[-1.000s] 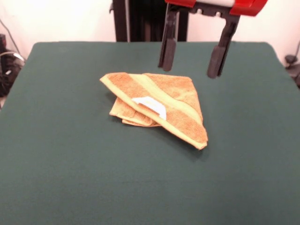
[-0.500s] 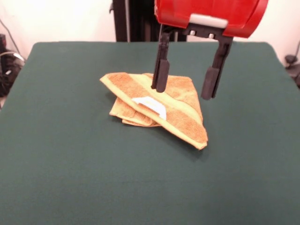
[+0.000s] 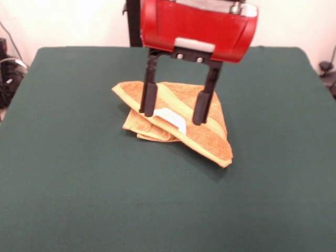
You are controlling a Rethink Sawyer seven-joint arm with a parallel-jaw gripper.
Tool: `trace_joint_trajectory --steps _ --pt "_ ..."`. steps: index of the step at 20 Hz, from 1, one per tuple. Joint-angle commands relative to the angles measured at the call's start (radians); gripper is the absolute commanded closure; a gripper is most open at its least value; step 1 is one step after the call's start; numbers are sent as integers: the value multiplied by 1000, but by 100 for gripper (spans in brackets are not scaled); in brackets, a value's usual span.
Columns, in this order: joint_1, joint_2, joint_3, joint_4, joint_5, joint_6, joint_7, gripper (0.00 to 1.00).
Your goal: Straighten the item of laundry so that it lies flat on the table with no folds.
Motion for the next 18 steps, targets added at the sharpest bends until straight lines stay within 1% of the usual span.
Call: trace_joint_trajectory --steps 1,6,10,13,18 --pt "-2 59 125 187 -6 -18 57 0" --pt "-2 72 128 202 -25 -82 59 0" --pt "24 101 93 168 -44 -66 84 0" --pt "38 122 73 125 -46 5 86 0" --pt "36 132 79 123 -37 -3 93 0"
